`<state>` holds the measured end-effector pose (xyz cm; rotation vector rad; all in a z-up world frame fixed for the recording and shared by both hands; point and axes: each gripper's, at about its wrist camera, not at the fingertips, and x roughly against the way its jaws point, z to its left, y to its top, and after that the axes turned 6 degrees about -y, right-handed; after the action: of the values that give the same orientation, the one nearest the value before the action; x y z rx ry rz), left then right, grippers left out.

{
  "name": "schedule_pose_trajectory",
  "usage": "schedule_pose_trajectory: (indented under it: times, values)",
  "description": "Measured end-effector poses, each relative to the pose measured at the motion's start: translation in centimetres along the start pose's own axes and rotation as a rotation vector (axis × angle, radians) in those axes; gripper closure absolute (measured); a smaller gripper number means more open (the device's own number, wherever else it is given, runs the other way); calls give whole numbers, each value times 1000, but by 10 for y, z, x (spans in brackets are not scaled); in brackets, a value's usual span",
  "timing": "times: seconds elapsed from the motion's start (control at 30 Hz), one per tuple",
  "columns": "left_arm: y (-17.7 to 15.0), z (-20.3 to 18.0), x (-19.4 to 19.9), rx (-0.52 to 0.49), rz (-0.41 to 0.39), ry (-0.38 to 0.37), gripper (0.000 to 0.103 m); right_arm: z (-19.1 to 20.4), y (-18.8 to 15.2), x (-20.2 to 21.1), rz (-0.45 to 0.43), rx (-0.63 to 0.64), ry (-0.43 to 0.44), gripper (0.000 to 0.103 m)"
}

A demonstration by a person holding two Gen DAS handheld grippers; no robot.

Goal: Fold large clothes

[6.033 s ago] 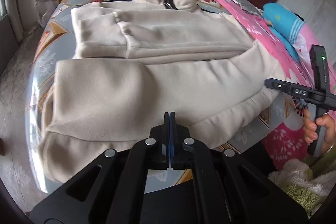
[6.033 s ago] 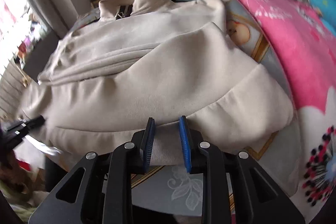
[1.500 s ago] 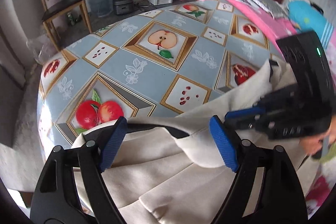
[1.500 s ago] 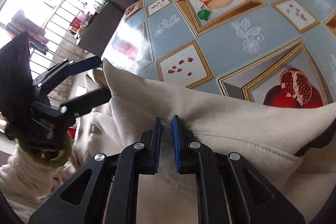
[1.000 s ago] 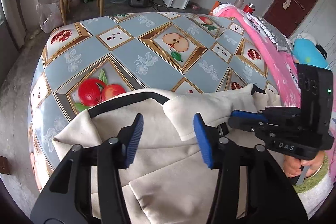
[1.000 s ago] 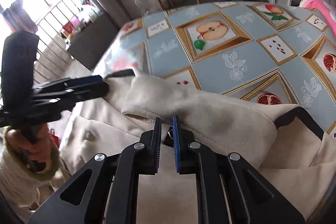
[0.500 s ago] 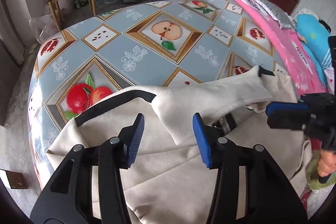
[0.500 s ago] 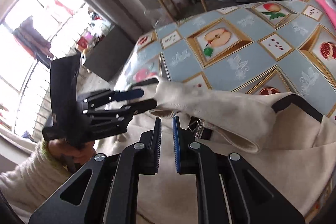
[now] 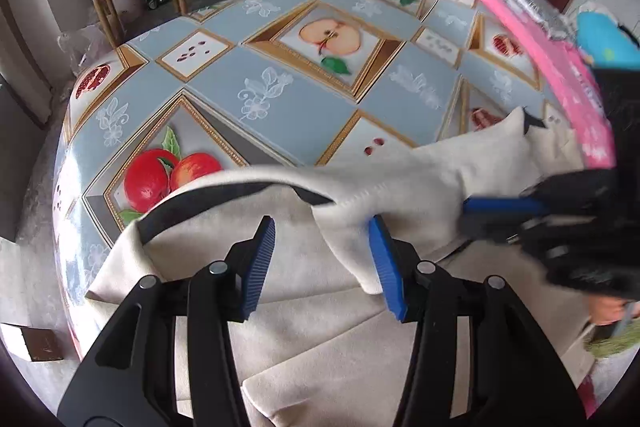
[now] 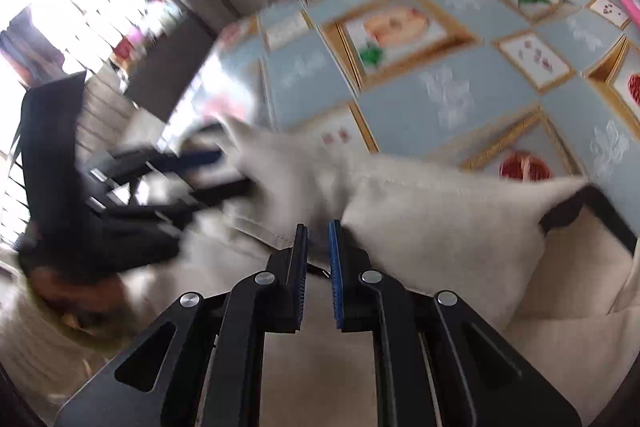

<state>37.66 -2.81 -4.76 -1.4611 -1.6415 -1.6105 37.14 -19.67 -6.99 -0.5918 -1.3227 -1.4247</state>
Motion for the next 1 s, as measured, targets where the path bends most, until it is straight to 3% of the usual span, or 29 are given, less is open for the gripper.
schedule_pose_trajectory:
  times: [0.13, 0.23, 0.3, 0.33, 0.43, 0.5, 0.63, 0.7, 0.8, 0.87, 1.0]
  values:
    - [4, -7, 8, -11, -41, -44, 57, 1, 2, -1, -10, -1, -6, 93]
    - [6, -19, -8, -34, 23, -21, 57, 2, 2, 5, -1, 3, -17, 93]
    - [3, -24, -23, -61, 76, 39, 56, -1, -1, 24, -26, -17, 2, 92]
    - [2, -23, -26, -52, 82, 36, 56, -6, -4, 43, -67, -33, -17, 86]
    - [0, -15, -24, -10, 73, 2, 56, -37, -18, 85, -162, -128, -90, 50]
    - [-1, -14, -23, -18, 68, 0, 56, -65, -28, 97, -157, -220, -109, 50]
    - [-3, -16, -24, -27, 58, 14, 56, -99, -34, 76, -51, -342, -74, 50]
    - [-4, -17, -23, -28, 52, 15, 56, -101, -33, 63, -31, -353, -35, 53]
    - [-5, -16, -23, -35, 43, 13, 56, -94, -25, 44, 7, -342, 29, 77]
    - [-5, -16, -23, -40, 40, 14, 56, -84, -21, 40, 9, -305, 9, 89]
    - [-5, -16, -23, -48, 38, 9, 56, -77, -9, 52, -46, -249, -78, 93]
